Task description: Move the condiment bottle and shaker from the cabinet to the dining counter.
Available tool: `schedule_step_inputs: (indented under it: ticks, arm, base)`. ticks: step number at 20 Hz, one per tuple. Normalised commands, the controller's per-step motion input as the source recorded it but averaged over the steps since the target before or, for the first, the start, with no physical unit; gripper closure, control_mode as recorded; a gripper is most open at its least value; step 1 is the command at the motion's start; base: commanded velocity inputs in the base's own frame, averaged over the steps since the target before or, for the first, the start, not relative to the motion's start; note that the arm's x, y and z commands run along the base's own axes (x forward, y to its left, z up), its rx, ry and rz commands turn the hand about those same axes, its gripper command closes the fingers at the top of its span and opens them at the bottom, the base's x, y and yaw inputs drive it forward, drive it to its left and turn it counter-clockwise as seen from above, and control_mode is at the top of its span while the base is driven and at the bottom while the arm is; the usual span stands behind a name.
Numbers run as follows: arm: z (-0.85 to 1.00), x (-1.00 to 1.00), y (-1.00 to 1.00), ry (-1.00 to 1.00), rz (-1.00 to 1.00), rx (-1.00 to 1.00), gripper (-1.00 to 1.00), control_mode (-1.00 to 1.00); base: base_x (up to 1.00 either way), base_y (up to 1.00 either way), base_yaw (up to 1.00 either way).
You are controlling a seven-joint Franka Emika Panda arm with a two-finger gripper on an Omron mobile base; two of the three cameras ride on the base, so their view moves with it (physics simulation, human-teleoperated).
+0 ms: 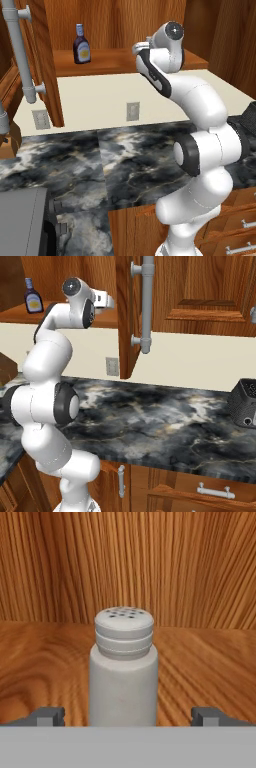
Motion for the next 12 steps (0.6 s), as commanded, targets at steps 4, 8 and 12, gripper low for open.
schedule_step_inputs:
  ticks: [4,8,12]
  arm:
    - [-0.06,0.00,0.00,0.00,0.00,0.00,-1.00,-1.00]
    - [-0.15,0.07,0.03,0.00,0.00,0.00,-1.00,-1.00]
    - [-0.09,0.23,0.03,0.00,0.00,0.00,-1.00,-1.00]
  base:
    - [0.00,0.00,0.00]
    - [0.00,0.00,0.00]
    - [0.00,0.00,0.00]
